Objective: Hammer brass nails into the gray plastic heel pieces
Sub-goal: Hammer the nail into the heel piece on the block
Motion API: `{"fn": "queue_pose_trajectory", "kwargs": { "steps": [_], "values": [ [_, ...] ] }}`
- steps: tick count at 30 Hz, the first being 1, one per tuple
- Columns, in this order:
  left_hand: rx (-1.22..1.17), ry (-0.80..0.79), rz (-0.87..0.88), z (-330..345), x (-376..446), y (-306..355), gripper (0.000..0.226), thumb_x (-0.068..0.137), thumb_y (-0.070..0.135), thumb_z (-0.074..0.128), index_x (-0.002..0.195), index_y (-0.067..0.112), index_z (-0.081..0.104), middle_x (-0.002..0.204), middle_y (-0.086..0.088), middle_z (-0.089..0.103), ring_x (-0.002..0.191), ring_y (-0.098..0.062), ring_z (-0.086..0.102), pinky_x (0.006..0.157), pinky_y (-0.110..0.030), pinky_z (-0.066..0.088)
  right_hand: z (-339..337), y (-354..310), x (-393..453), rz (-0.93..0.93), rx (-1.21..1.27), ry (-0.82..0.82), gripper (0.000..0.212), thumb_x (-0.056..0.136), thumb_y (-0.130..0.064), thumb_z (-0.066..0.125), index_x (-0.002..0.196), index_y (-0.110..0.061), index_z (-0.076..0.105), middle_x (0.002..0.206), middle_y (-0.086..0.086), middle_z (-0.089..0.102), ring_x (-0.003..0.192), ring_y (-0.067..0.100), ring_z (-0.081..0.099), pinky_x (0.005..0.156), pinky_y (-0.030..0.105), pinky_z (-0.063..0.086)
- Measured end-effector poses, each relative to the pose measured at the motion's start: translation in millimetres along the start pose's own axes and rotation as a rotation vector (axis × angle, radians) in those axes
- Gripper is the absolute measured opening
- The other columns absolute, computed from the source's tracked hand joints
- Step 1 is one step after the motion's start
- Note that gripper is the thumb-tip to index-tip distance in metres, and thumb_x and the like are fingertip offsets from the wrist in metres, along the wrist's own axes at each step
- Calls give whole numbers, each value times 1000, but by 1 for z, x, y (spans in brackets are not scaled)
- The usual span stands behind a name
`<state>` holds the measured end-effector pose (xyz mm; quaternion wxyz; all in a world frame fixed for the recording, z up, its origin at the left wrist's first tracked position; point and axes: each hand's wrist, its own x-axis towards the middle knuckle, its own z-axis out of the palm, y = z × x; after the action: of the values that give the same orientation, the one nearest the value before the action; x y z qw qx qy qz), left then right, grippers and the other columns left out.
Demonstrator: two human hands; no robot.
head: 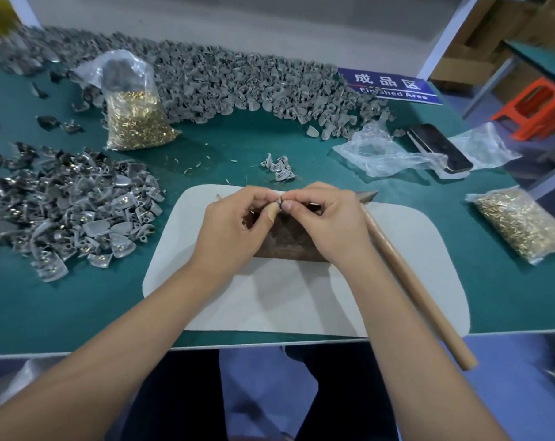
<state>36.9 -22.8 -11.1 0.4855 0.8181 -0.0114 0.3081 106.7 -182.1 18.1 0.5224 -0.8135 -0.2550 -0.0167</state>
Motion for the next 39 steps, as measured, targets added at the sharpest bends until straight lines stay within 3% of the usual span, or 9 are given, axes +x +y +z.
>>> {"fn": "queue_pose_trajectory", "kwargs": {
  "steps": [3,8,13,21,28,32,39],
  "values": [
    [85,15,60,0,-1,0,15,92,7,72,105,14,73,96,18,71,90,12,64,83,-12,49,0,0,-3,-38,1,15,14,87,-10,79,92,-23,84,84,-8,73,87,11,68,78,26,51],
    [15,27,-39,-1,0,4,11,93,17,73,103,22,73,96,16,75,92,0,70,84,-27,57,2,-3,-4,-13,84,24,13,86,-7,80,93,-17,84,86,-3,75,85,10,68,78,19,50],
    [-121,12,-152,-2,2,7,11,92,25,75,99,33,70,95,18,76,92,-6,73,84,-31,58,0,-4,-4,3,132,38,10,87,-10,79,93,-18,82,87,-8,78,85,8,71,80,19,53],
    [-99,-18,-132,-4,2,9,16,92,22,72,98,36,68,93,19,75,90,-2,71,79,-13,49,1,-4,-7,-14,122,54,5,88,-10,78,89,-15,80,86,-6,76,82,11,69,78,21,52],
    [-214,-59,-181,-4,4,4,10,90,26,69,101,27,70,92,7,77,90,-15,74,84,-34,56,1,-6,-6,-13,112,41,7,88,-7,77,84,-12,79,83,-4,72,78,13,64,74,19,47],
    [-159,-47,-127,-4,2,3,12,91,24,67,100,32,68,92,14,75,88,-11,72,78,-27,54,-1,-6,-5,-17,102,1,8,87,-6,77,83,-12,80,81,-1,71,76,12,62,73,17,45],
    [-156,-16,-123,-5,2,6,15,92,26,68,99,38,65,95,12,75,91,-14,72,83,-40,58,-2,-6,-1,12,136,-20,4,88,-7,78,88,-10,82,85,3,76,83,25,67,78,31,53]
  ]
}}
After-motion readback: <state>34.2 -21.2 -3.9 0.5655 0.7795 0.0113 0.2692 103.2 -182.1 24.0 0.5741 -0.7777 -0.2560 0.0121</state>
